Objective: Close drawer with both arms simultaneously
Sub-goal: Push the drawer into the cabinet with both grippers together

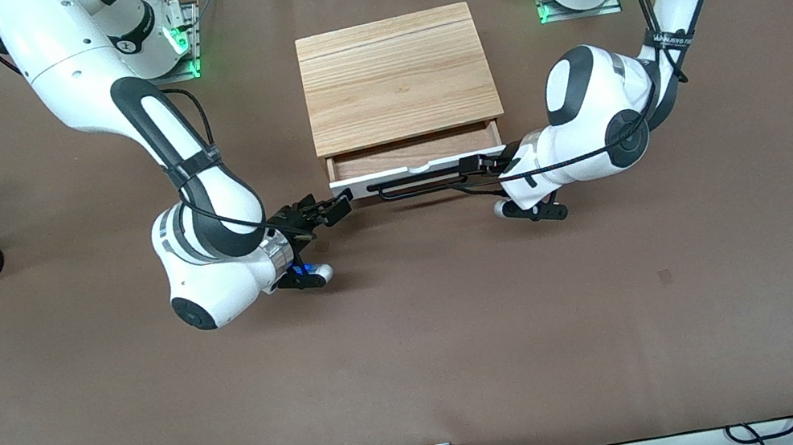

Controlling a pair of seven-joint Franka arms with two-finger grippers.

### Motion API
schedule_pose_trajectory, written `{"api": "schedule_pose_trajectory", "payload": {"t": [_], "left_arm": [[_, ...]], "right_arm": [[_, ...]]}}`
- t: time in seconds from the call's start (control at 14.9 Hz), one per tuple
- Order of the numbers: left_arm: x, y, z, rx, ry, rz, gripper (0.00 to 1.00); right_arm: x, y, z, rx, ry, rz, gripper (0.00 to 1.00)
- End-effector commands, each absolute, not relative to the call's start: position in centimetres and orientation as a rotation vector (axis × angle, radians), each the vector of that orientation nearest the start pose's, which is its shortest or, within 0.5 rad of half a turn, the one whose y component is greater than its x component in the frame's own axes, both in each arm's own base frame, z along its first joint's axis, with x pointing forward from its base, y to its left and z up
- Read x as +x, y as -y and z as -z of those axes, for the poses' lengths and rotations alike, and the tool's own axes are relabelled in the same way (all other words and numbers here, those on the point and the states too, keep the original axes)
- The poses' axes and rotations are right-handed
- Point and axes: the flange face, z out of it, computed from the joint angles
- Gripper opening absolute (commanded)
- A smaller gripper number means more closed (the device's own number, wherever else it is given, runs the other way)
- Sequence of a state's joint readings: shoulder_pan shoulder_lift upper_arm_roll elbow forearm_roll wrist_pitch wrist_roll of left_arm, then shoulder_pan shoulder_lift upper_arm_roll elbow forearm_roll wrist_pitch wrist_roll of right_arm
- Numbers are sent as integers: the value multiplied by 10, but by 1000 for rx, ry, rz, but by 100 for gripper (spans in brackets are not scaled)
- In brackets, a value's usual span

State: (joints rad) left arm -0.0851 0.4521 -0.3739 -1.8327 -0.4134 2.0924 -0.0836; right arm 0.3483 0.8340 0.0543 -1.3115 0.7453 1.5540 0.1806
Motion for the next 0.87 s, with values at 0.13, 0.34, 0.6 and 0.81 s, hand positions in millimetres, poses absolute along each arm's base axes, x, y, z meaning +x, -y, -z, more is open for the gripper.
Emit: {"api": "schedule_pose_trajectory", "payload": {"t": [0.13,0.34,0.6,0.81], "left_arm": [[546,283,-297,-3529,-172,-760,100],[537,285,-294,-3500,-196,-846,100],[530,290,-289,-3483,-204,-879,100],[522,297,-283,-3454,-228,-947,100]], "right_arm": [[587,-343,-218,-2364,-8,-1075,100],[574,-347,-214,-2348,15,-1162,100],[561,-344,-209,-2320,42,-1250,100],[557,-344,-203,-2318,41,-1266,100]]}}
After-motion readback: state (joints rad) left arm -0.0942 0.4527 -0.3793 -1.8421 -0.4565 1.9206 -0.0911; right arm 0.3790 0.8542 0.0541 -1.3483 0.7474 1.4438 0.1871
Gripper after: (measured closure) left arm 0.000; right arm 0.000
